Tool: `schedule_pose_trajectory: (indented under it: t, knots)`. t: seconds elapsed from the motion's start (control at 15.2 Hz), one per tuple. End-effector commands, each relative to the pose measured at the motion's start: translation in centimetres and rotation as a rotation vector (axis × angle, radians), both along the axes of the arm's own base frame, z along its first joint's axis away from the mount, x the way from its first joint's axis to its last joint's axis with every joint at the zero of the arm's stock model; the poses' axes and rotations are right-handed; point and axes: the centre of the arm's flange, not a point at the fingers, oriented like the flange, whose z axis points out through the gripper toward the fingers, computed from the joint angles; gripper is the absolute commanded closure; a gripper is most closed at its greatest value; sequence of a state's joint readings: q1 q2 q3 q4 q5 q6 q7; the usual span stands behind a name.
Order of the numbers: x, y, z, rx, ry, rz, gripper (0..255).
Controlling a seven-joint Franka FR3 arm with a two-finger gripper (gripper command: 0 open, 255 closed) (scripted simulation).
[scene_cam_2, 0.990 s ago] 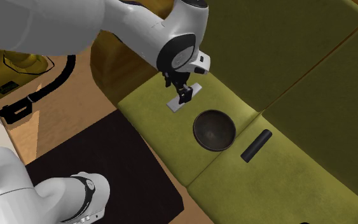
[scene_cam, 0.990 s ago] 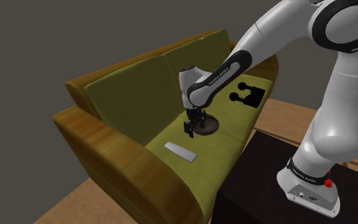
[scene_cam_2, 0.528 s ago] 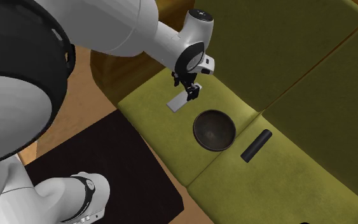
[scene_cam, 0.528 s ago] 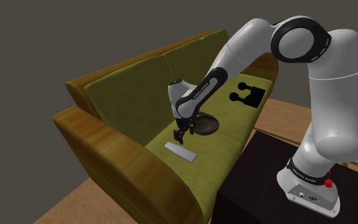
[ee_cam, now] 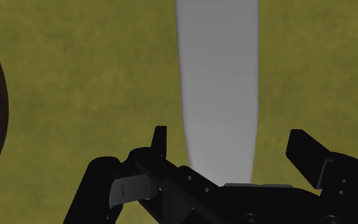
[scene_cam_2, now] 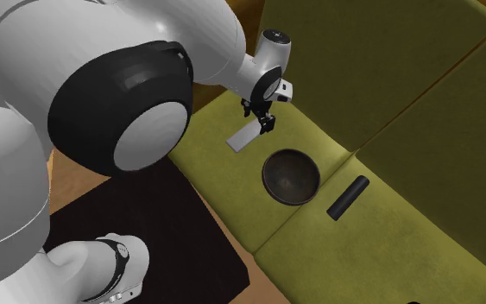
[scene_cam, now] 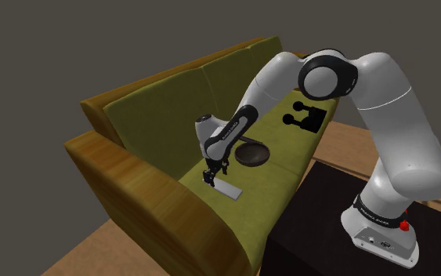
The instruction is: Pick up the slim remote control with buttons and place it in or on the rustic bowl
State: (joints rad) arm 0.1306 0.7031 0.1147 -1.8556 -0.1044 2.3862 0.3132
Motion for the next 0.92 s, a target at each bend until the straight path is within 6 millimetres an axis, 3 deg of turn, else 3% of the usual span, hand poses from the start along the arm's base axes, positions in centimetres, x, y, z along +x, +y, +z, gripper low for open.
schedule_pose_trajectory:
  t: [0.0, 0.33, 0.86]
  knots:
    - [0.1, 0.1, -1.2, -0.001, -0.001, 0.001, 0]
    - [-0.3, 0.0, -3.6, -0.001, -0.001, 0.001, 0]
    - [-0.3, 0.0, -3.6, -0.001, -0.001, 0.001, 0]
